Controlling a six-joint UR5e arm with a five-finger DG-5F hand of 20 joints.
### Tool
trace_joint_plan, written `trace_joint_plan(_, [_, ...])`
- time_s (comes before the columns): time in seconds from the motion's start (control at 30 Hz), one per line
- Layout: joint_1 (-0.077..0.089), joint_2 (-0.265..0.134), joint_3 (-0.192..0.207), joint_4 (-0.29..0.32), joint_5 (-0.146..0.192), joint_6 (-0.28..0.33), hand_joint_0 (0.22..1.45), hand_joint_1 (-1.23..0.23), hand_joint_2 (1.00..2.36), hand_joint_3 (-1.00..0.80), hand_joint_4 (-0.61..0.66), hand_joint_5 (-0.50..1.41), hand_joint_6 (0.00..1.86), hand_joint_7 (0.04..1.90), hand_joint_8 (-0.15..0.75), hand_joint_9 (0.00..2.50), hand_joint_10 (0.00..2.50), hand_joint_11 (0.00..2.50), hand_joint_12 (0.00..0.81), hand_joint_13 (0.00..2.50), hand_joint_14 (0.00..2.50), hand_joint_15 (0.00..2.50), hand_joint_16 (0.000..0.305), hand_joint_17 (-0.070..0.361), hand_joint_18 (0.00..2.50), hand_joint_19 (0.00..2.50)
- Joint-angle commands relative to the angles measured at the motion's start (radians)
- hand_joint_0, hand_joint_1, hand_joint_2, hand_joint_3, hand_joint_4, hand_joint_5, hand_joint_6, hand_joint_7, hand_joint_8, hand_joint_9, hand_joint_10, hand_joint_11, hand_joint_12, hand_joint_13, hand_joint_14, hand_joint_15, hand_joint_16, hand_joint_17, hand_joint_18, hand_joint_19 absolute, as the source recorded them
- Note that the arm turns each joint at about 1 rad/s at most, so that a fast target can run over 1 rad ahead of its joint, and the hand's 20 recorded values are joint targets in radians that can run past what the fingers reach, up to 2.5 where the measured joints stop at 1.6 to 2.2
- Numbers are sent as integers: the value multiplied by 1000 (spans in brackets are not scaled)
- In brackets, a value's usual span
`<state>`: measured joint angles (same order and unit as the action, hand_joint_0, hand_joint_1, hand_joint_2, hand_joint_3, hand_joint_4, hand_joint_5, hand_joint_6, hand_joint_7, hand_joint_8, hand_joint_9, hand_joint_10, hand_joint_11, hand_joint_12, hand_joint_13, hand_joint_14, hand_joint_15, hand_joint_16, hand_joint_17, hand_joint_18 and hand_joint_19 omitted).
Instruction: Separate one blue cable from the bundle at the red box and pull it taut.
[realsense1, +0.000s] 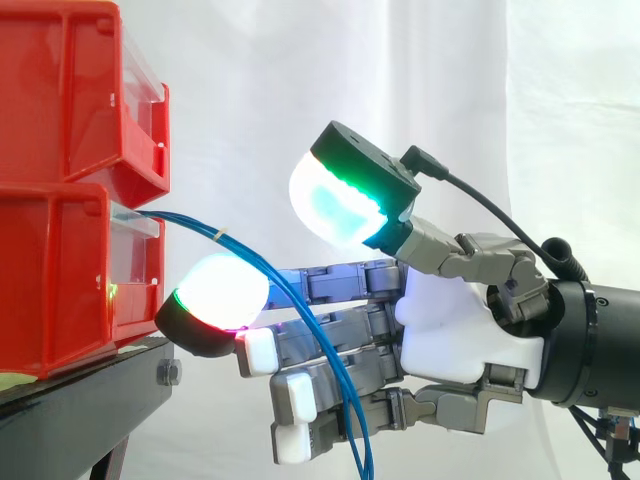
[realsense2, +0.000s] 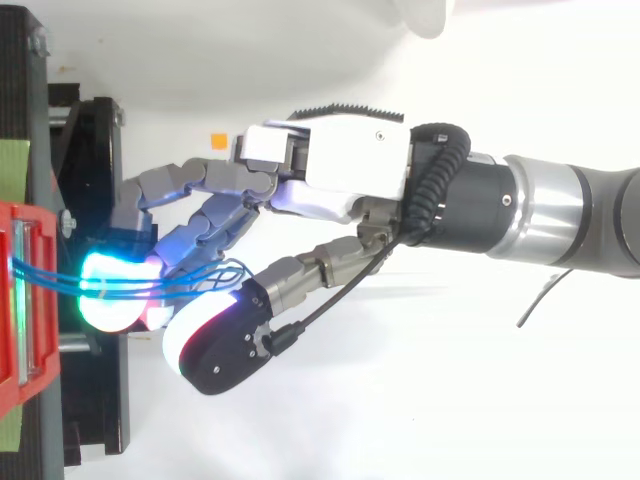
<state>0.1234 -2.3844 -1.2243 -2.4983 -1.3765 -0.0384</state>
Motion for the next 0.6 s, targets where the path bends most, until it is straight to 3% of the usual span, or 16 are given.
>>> trace_joint_plan(0.0, [2, -1, -1, -1, -1, 0, 596, -662, 1006, -412, 202, -176, 553, 1087, 326, 801, 11, 877, 366, 1041, 23, 825, 38, 86, 729, 662])
trace_joint_plan(0.57, [-1, -1, 0, -1, -3, 2, 619, -664, 1011, -341, 181, -183, 618, 1011, 323, 806, 12, 883, 360, 1057, 24, 840, 37, 84, 724, 673])
